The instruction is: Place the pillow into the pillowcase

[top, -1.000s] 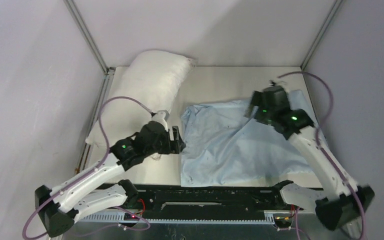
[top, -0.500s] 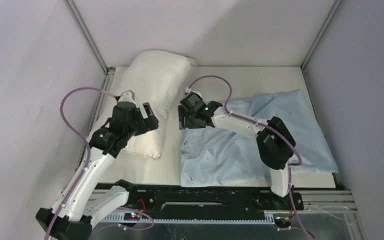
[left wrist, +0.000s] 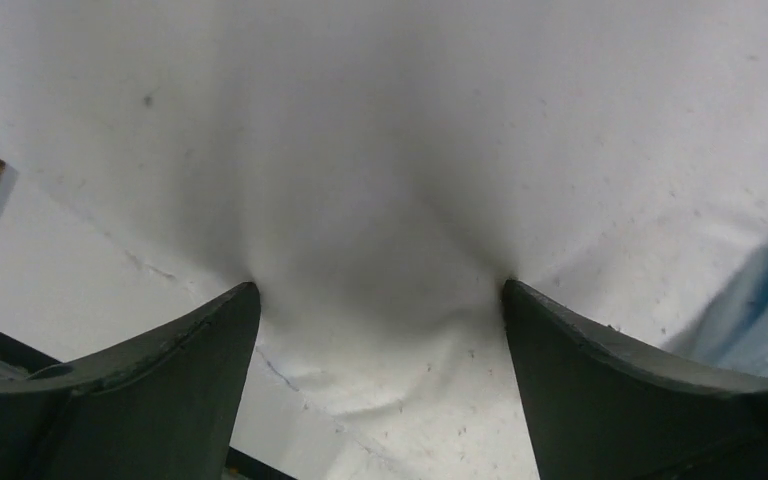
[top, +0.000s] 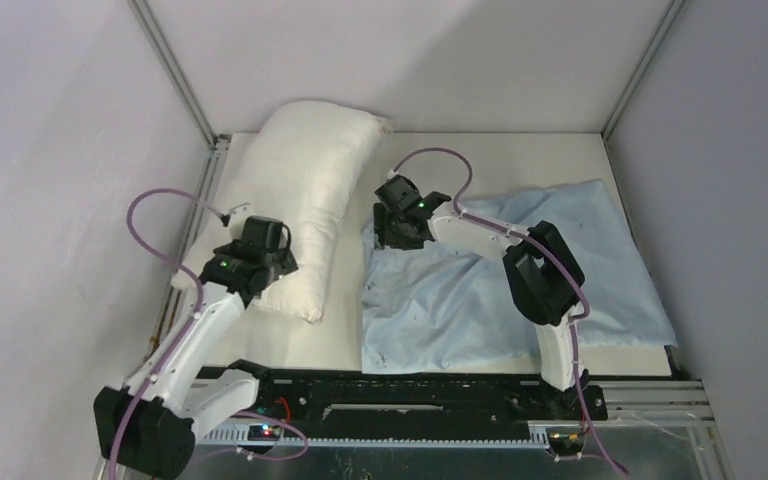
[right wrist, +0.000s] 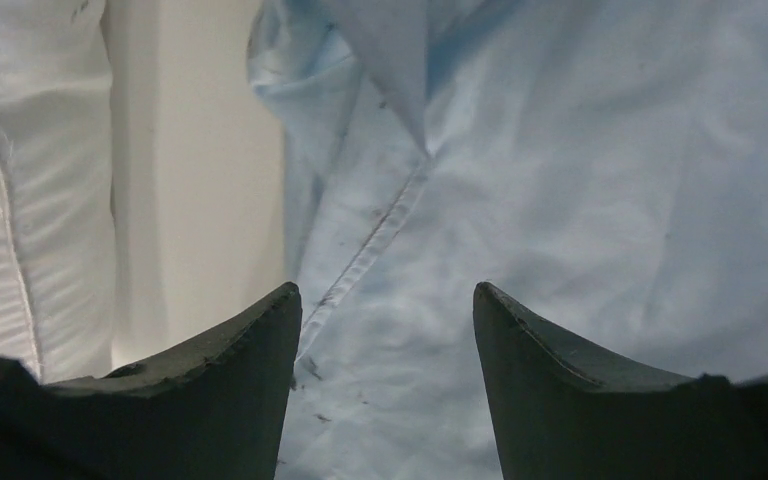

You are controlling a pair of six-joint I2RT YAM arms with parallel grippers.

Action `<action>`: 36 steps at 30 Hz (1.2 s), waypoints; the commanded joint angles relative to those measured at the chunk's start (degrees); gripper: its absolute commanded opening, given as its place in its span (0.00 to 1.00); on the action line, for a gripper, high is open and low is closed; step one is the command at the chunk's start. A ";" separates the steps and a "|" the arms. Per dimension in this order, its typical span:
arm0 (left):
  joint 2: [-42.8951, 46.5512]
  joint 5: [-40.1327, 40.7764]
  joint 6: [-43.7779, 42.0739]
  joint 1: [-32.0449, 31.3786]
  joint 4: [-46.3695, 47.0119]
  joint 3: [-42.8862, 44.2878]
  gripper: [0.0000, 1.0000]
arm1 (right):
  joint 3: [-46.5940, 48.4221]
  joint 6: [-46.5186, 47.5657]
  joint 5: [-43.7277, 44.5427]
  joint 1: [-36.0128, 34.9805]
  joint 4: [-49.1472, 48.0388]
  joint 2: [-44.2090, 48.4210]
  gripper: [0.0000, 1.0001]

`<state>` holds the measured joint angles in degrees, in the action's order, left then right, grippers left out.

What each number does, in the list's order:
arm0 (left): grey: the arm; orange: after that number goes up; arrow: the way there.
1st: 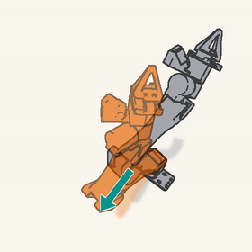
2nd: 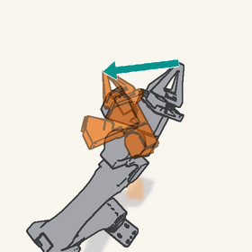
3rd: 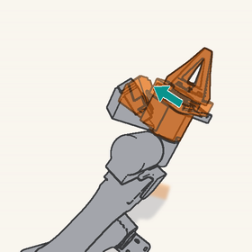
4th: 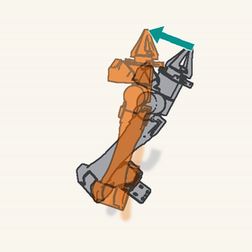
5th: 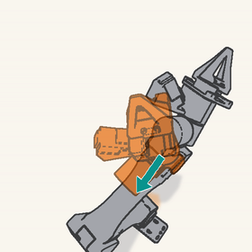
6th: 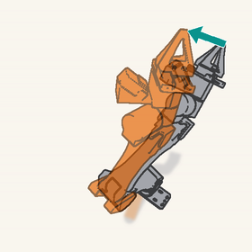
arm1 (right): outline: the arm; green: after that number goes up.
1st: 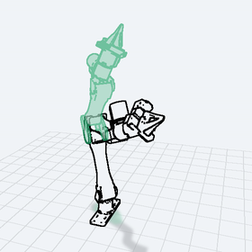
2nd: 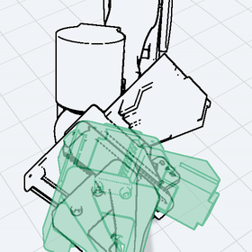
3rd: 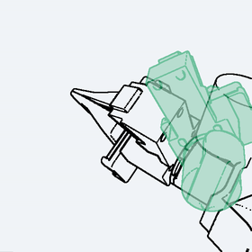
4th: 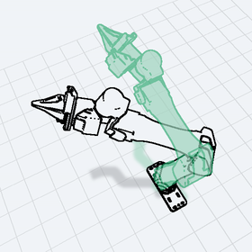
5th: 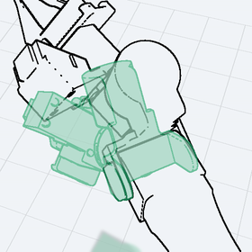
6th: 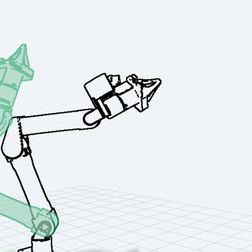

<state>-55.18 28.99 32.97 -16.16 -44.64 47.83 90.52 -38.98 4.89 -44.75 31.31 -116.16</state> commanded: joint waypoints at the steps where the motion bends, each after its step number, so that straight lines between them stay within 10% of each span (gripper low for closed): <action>1: -4.77 0.01 5.23 0.54 3.21 -4.56 0.88 | -0.23 1.89 -2.31 0.85 -2.48 1.21 0.66; 5: -6.99 -12.90 10.73 -1.04 11.75 -8.26 0.24 | -3.54 2.02 -4.24 2.07 -5.04 3.03 0.62; 9: -10.99 -16.52 14.50 -9.25 19.19 -3.15 0.03 | -4.49 3.54 -4.27 3.00 -4.11 4.26 0.55; 17: -20.03 -12.78 12.65 -9.62 12.22 12.28 0.00 | -7.38 4.46 -6.49 2.10 -5.17 6.80 0.54; 36: 13.88 -17.42 16.64 -10.65 4.92 -9.21 0.00 | 21.36 -0.22 -1.11 2.11 1.00 -7.61 0.70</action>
<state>-46.41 14.04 46.81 -25.36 -37.45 40.10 100.25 -39.07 0.62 -43.59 28.71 -117.51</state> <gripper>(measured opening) 0.023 0.671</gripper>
